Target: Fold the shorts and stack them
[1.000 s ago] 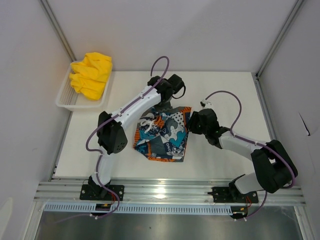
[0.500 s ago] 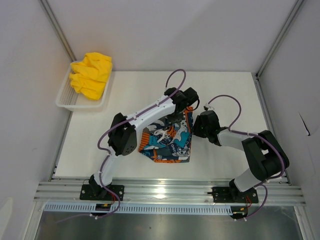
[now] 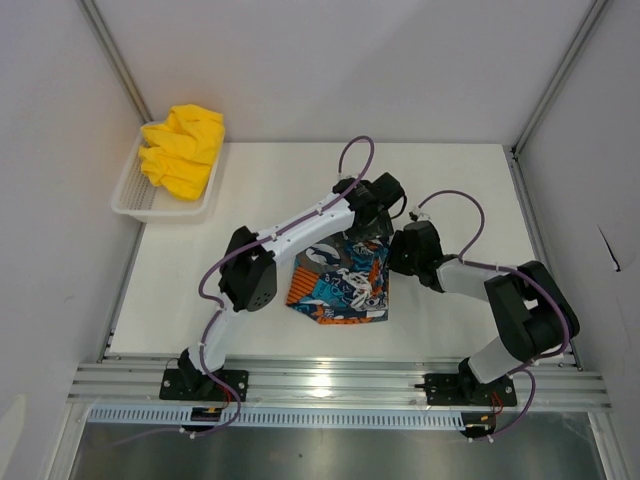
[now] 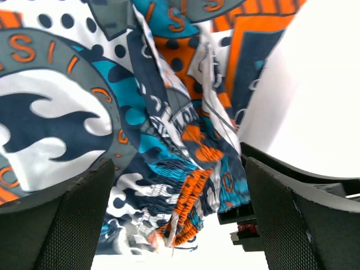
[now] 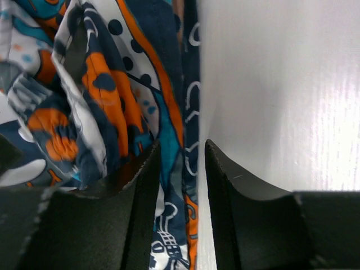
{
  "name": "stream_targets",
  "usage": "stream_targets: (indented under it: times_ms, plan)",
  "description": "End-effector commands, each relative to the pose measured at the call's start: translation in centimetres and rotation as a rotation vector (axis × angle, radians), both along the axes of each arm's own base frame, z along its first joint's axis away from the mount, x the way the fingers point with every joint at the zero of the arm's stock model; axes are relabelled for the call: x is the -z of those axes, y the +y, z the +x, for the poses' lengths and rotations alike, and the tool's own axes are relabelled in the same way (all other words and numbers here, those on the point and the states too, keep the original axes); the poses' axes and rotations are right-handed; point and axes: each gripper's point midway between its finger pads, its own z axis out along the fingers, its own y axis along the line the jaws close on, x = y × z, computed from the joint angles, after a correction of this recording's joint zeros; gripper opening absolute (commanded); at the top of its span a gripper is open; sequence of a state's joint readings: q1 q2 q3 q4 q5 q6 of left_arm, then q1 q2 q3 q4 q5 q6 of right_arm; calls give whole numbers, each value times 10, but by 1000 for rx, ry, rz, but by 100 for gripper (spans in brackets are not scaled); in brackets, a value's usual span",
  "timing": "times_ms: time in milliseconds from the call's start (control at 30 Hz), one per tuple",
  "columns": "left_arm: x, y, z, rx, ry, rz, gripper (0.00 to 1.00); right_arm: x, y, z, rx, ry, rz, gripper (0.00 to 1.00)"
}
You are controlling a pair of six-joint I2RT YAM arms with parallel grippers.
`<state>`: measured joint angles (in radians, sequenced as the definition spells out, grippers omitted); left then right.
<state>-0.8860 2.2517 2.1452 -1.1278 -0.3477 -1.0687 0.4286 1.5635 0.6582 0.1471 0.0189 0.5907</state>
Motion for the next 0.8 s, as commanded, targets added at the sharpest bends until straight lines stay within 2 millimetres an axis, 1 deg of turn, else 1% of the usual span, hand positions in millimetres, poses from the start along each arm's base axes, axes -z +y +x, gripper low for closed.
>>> stream_targets:
  times_ms: [0,33,67,133,167,200,233,267,300,333,367,400,433,467,500,533,567,600,633,667,700,733,767]
  plan:
    - [-56,-17,14,49,-133,-109,99,-18,-4,7,10,-76,37,41]
    - [-63,-17,13,62,-144,-119,99,-21,-2,5,-4,-80,59,41]
    - [-82,-17,14,93,-178,-141,99,-25,-6,5,3,-92,70,41]
    - [-100,-14,11,134,-208,-149,99,-31,-9,5,3,-112,99,44]
    - [-108,-10,10,142,-222,-150,99,-36,-16,5,16,-127,111,46]
    - [-125,-5,7,148,-248,-164,99,-39,-17,4,15,-133,126,51]
    - [-133,0,6,176,-266,-153,99,-43,-20,5,23,-142,133,55]
    - [-129,5,2,189,-263,-134,99,-47,-25,5,35,-153,143,57]
    - [-144,11,-1,196,-289,-150,99,-51,-27,5,36,-162,156,58]
    - [-138,16,-7,228,-279,-130,99,-59,-27,6,38,-185,172,60]
    - [-130,18,-10,249,-275,-124,99,-59,-30,3,43,-185,186,64]
    - [-138,22,-14,260,-291,-133,99,-65,-30,4,49,-205,210,65]
    - [-137,24,-16,266,-292,-135,99,-68,-30,3,47,-218,225,67]
    - [-109,31,-25,297,-240,-93,99,-75,-27,1,27,-237,258,70]
    - [-117,25,-24,335,-285,-134,99,-77,-28,1,26,-256,280,73]
    - [-100,27,-30,359,-260,-125,99,-80,-26,0,18,-262,304,74]
    - [-97,22,-35,399,-254,-150,99,-85,-20,-1,-13,-277,338,75]
    - [-85,18,-37,428,-263,-163,99,-82,-19,-2,-21,-271,350,76]
    - [-72,23,-43,435,-240,-153,99,-83,-17,-3,-31,-274,363,77]
    - [-67,21,-46,451,-238,-161,99,-87,-12,-4,-65,-288,384,78]
    - [-52,20,-50,480,-235,-146,99,-83,-9,-4,-78,-273,391,78]
    - [-49,15,-57,498,-238,-138,99,-84,-7,-3,-93,-275,400,78]
    - [-43,15,-59,499,-233,-116,99,-83,-2,-4,-118,-266,413,78]
